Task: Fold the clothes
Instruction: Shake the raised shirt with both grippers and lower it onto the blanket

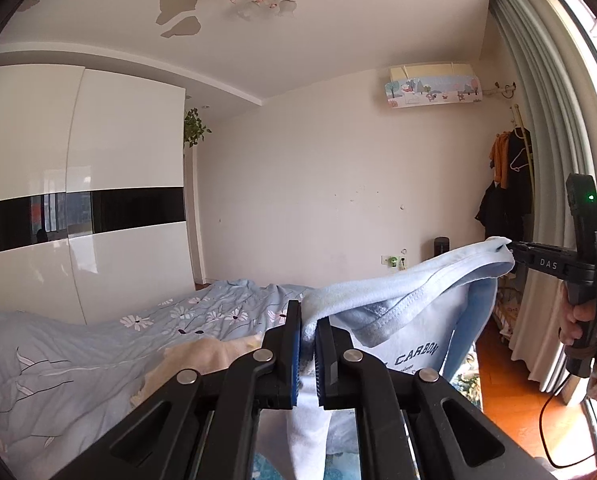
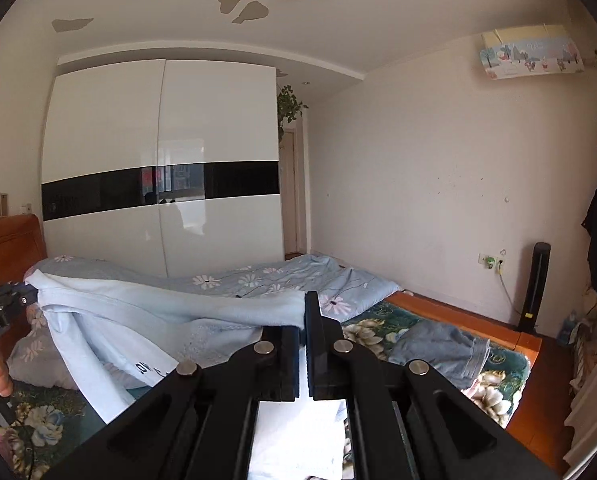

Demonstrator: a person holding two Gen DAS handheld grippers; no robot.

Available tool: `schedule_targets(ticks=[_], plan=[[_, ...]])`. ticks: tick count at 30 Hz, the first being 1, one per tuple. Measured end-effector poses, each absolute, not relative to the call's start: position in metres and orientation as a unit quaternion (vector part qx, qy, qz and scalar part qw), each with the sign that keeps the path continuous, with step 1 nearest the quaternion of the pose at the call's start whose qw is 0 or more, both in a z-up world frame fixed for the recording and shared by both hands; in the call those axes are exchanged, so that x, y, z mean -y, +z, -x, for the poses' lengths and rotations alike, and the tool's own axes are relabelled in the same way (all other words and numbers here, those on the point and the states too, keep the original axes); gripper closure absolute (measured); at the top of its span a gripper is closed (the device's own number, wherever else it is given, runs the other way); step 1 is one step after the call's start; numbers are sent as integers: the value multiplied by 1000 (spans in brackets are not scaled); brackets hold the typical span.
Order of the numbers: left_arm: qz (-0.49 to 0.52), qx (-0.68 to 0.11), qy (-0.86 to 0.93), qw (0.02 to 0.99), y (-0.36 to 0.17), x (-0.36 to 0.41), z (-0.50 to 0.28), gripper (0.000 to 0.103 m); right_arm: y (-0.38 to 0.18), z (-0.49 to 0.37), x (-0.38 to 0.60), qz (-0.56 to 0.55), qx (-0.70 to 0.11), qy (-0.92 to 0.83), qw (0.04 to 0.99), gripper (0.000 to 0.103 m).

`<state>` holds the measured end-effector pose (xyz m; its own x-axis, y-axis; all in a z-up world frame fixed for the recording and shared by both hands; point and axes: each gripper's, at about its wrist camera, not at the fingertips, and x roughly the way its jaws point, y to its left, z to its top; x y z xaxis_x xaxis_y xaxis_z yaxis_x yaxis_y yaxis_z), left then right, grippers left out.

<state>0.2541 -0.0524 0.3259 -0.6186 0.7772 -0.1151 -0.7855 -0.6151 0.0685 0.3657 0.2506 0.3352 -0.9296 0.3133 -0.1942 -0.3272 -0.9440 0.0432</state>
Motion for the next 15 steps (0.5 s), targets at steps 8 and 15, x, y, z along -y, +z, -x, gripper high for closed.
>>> schedule_targets(ticks=[8,15], plan=[[34,-84,899,428,331,52,-245,95,342,-386,-221,78,-16,989,128,101],[211,-99,888,397,223,-18,-145,94,264,-308,-271,211,-65,967,130,101]])
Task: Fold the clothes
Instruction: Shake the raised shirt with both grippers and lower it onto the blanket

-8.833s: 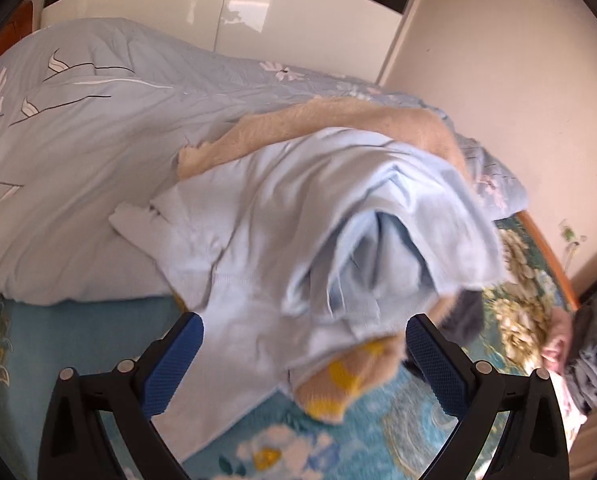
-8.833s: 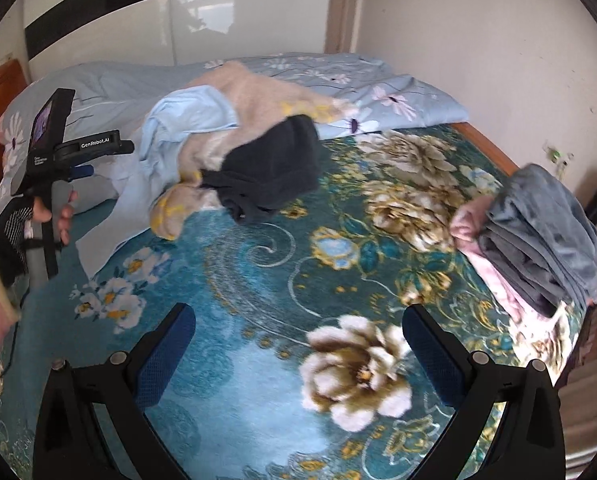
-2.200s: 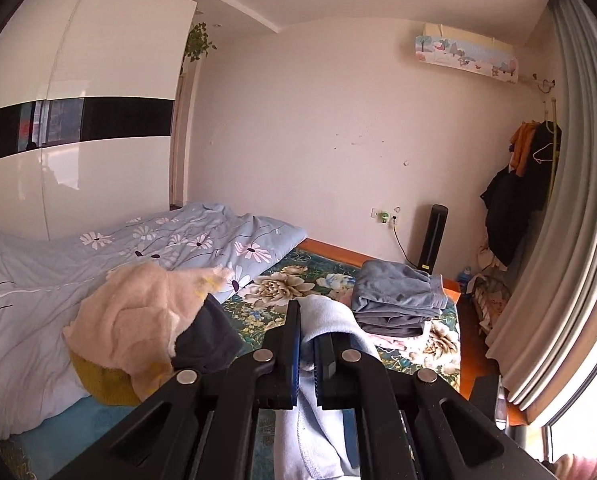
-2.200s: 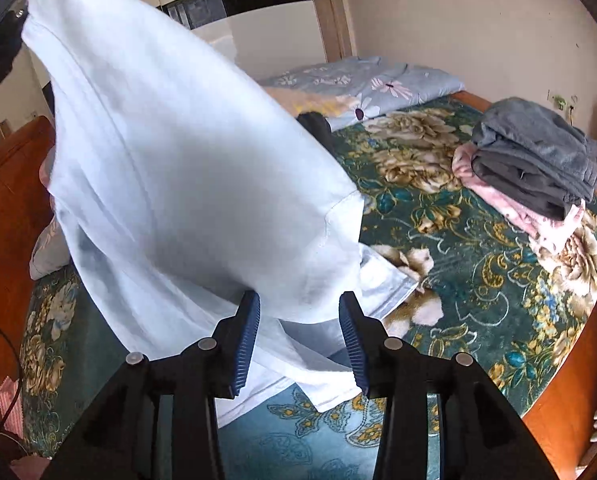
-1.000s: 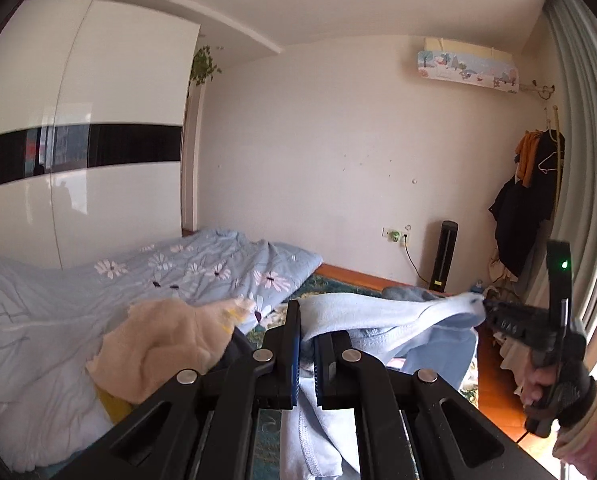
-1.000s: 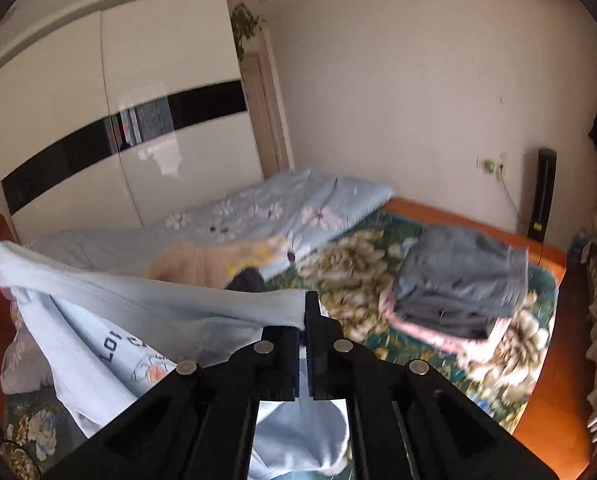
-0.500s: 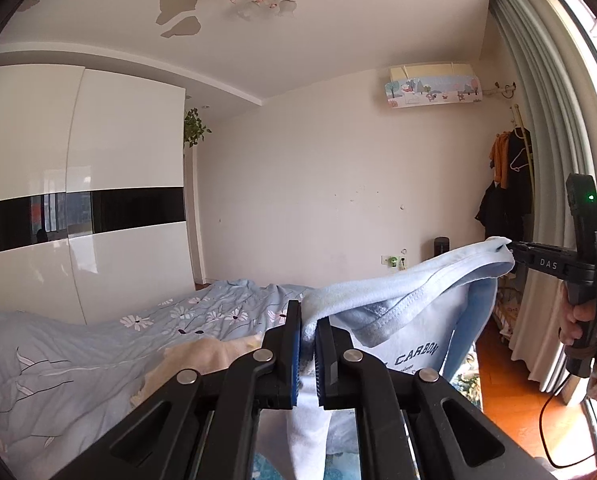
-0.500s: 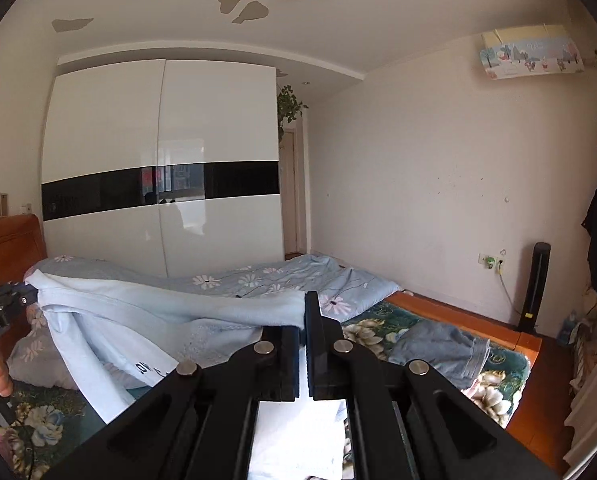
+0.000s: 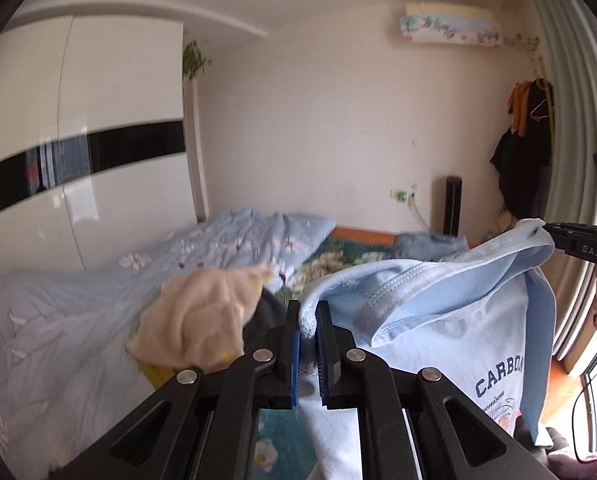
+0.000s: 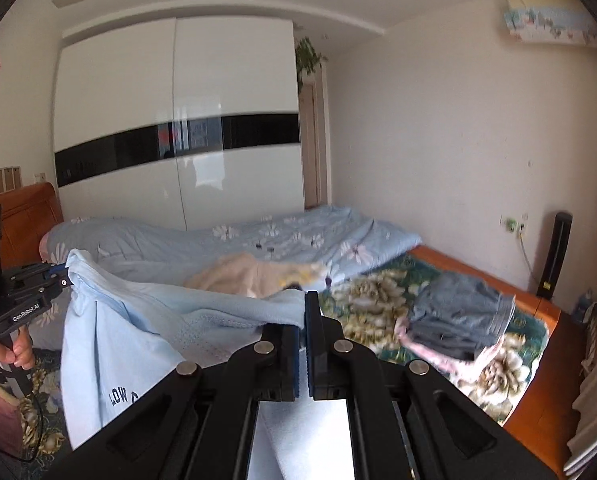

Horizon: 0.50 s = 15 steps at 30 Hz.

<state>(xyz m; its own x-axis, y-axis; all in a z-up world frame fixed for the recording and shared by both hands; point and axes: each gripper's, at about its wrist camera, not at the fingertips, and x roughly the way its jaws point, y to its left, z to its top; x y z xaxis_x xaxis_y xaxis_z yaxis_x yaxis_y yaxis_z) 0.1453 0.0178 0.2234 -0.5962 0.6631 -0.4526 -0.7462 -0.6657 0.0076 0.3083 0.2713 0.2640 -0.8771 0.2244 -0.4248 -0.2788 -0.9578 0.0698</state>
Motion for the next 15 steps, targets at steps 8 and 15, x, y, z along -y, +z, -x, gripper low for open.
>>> schedule_targets(ticks=[8,15], plan=[[433,-101,821,358,41,-89,-79,97,68,-250,-348,413,-200,877,145,101],[488,-74,800,341,-1,-125,-23,97,-6,-223,-379,484,-251,826,147,101]])
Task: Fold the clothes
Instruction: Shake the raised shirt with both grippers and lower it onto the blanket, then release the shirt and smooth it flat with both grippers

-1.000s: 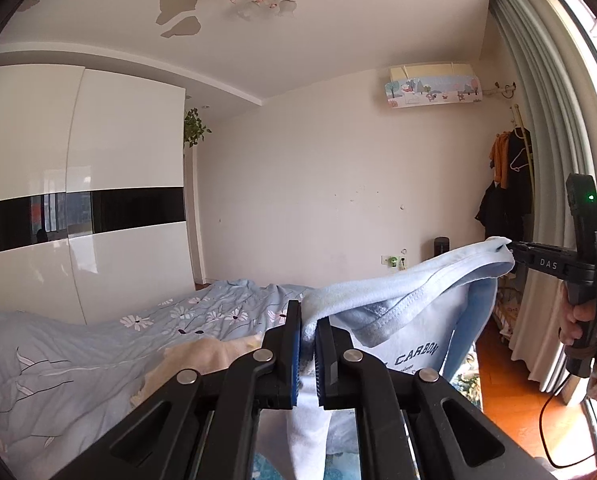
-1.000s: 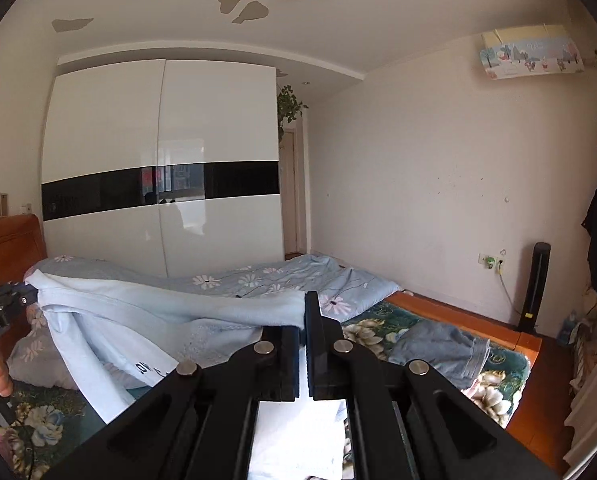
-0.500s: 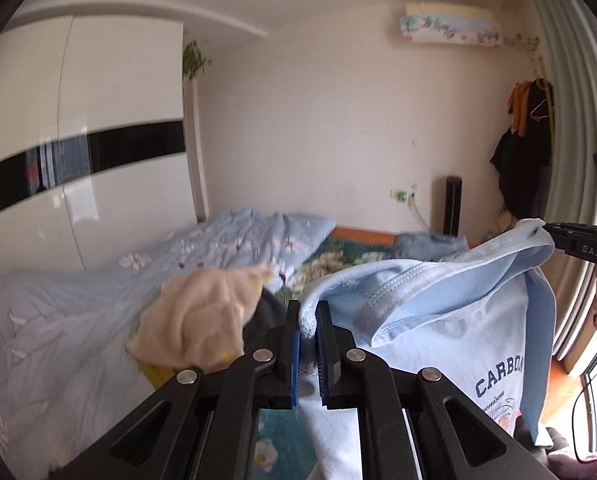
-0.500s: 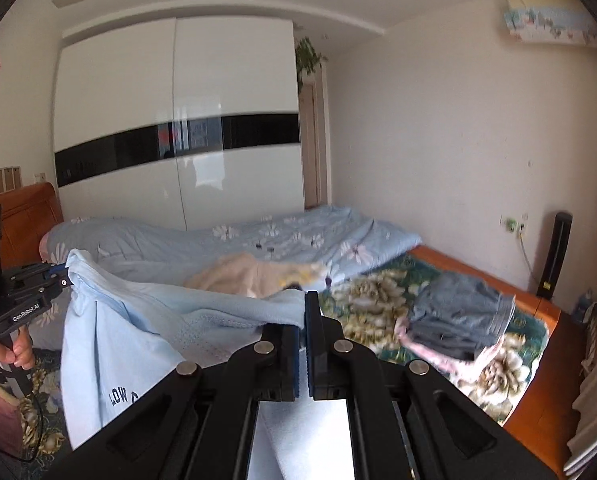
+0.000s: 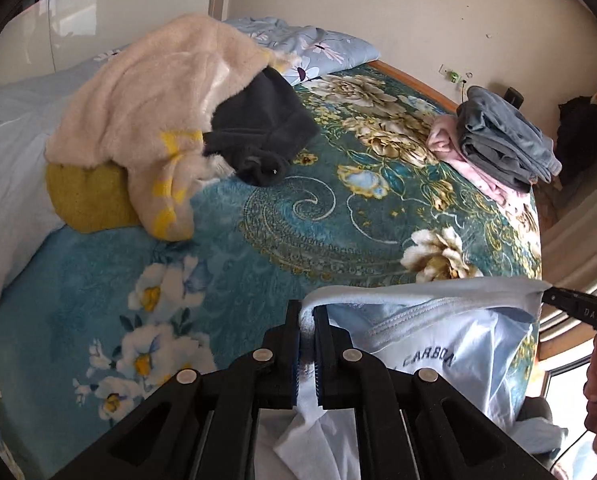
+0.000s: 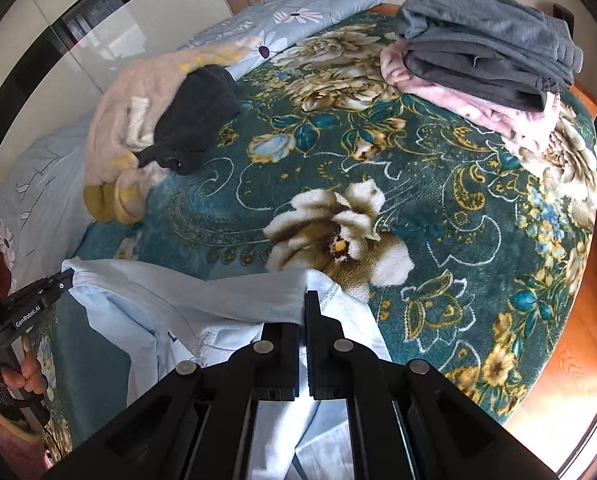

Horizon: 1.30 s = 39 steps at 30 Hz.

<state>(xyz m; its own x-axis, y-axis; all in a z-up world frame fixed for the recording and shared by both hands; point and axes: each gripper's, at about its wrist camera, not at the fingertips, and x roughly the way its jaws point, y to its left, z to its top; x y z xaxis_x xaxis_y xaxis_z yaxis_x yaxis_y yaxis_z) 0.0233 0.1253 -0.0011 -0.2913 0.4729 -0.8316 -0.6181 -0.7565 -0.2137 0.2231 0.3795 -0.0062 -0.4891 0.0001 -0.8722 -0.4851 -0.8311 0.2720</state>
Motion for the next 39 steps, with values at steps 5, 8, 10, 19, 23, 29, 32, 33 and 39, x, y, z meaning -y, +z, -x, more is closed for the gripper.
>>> schedule_targets(ticks=[5,8,10,19,23,29,32,33,39], plan=[[503,-65,799,323,-13,-165,35,97,-4,-173,-403,501,-228,824,135,101],[505,-65,803,310,-21,-185,62,97,-8,-140,-416,516,-216,819,129,101],[524,-55,796,297,-33,-192,81,97,-15,-121,-423,527,-206,815,127,101],[602,-15,754,261,-93,-190,104,94,-72,-88,-439,580,-221,773,131,101],[613,23,742,271,-86,-176,100,85,-80,-86,-442,584,-230,765,140,101],[599,72,747,278,-66,-136,66,55,-63,-102,-440,575,-225,774,143,68],[608,84,736,285,-67,-116,29,55,-52,-125,-441,556,-232,781,164,63],[608,82,735,289,-67,-111,16,55,-49,-137,-441,545,-249,783,168,63],[628,38,718,297,-86,-96,-45,55,-50,-212,-435,514,-318,767,216,62]])
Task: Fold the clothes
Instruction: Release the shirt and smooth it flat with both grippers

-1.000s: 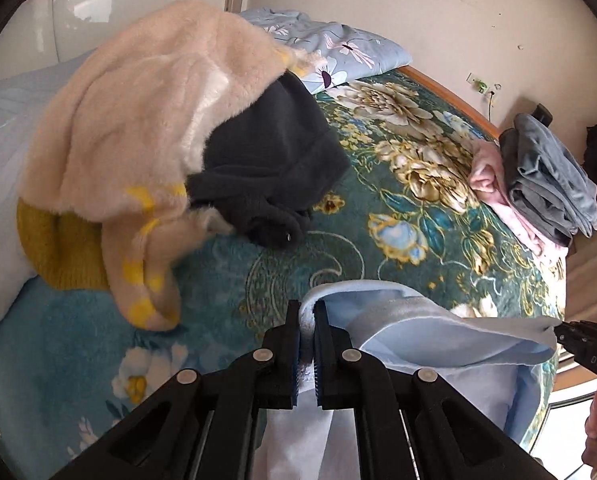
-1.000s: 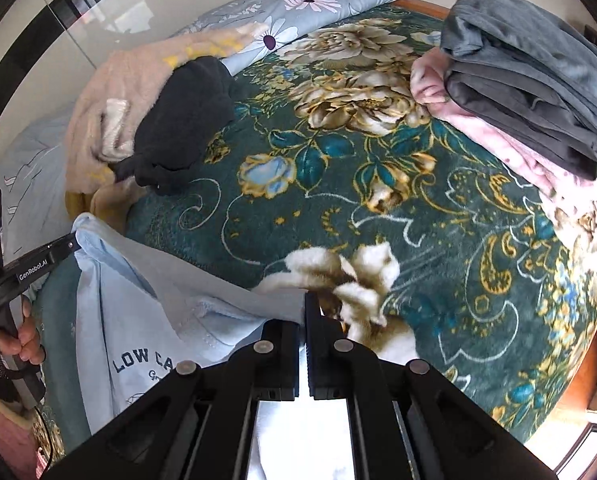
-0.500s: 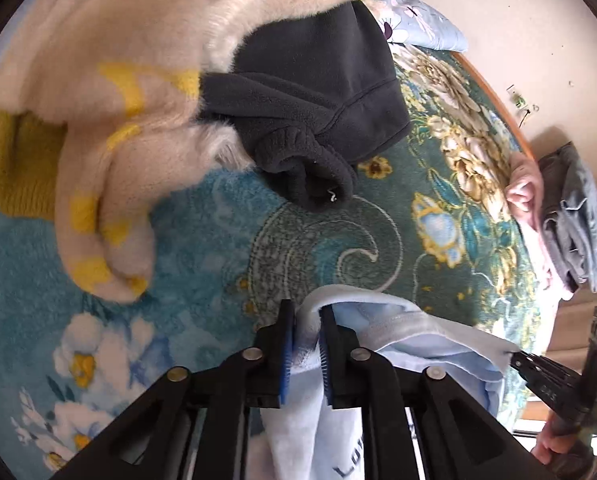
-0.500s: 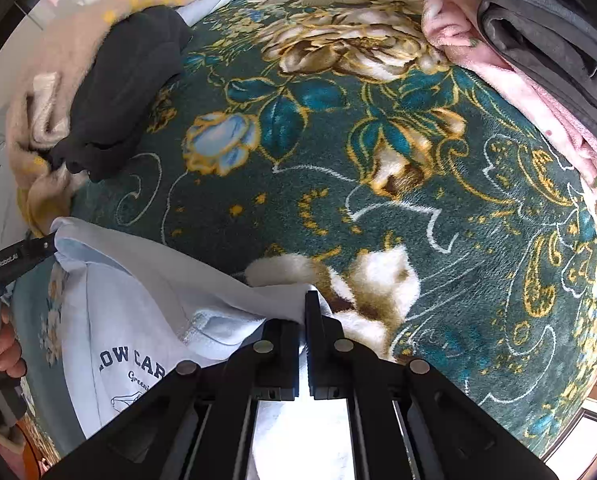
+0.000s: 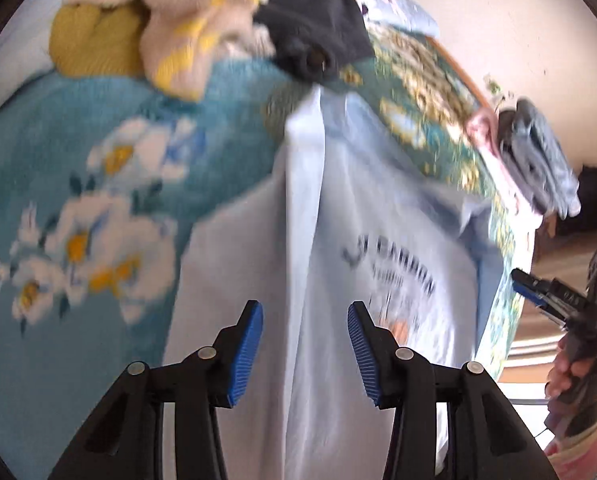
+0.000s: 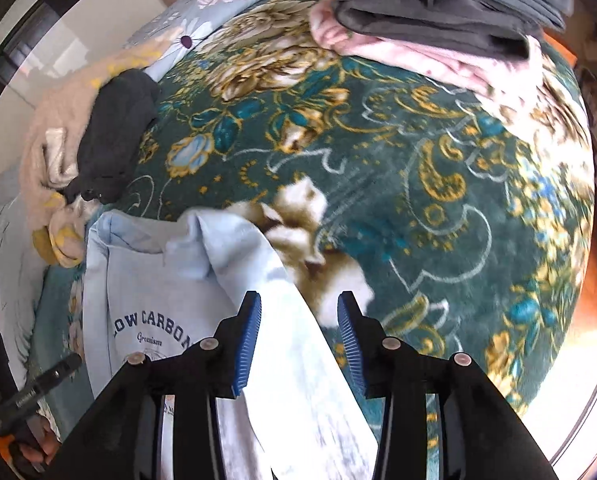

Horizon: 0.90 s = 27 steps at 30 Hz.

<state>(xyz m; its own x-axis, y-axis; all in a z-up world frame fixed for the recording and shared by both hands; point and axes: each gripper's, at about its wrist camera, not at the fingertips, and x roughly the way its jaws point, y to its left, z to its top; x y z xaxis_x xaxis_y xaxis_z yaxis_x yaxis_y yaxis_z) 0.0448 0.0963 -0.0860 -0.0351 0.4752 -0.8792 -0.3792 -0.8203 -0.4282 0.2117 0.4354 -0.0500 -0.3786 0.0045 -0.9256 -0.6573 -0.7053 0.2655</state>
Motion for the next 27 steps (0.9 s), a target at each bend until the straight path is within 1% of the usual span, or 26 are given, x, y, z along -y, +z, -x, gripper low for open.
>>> schedule_targets(ticks=[4,6,7,8,9,10,13,16,18,20,23,24,25,26,27], plan=[[638,1,717,283,-99,-104,-59,57,-54,-249,-432,510,-346,751,236,62],[637,-7,719,277,-102,-106,-59,65,-54,-262,-429,509,-354,746,242,62],[636,-3,721,275,-102,-104,-57,73,-54,-268,-427,508,-356,745,244,62],[635,1,723,273,-101,-102,-56,88,-53,-273,-426,507,-357,745,245,62],[632,1,727,269,-99,-99,-53,96,-52,-278,-425,506,-358,745,247,62],[627,-2,732,265,-95,-96,-51,101,-51,-283,-423,504,-359,745,248,62],[598,-8,762,249,-78,-73,-35,101,-49,-290,-420,502,-359,749,242,62],[561,-13,807,183,-57,-37,2,101,-47,-291,-412,506,-351,756,223,62],[537,1,833,134,-47,-10,35,101,-47,-288,-404,512,-341,761,208,62],[558,39,824,89,-54,14,71,101,-49,-283,-395,520,-330,765,189,62],[595,111,792,76,-69,31,93,100,-56,-273,-382,534,-321,764,168,62],[601,121,786,79,-72,31,92,98,-59,-270,-377,539,-318,763,162,62],[605,125,782,85,-75,30,88,93,-63,-266,-373,546,-313,761,156,62],[605,126,781,89,-76,29,79,85,-67,-262,-369,552,-309,760,150,62],[604,125,782,93,-76,28,69,80,-71,-258,-365,557,-305,760,143,62]])
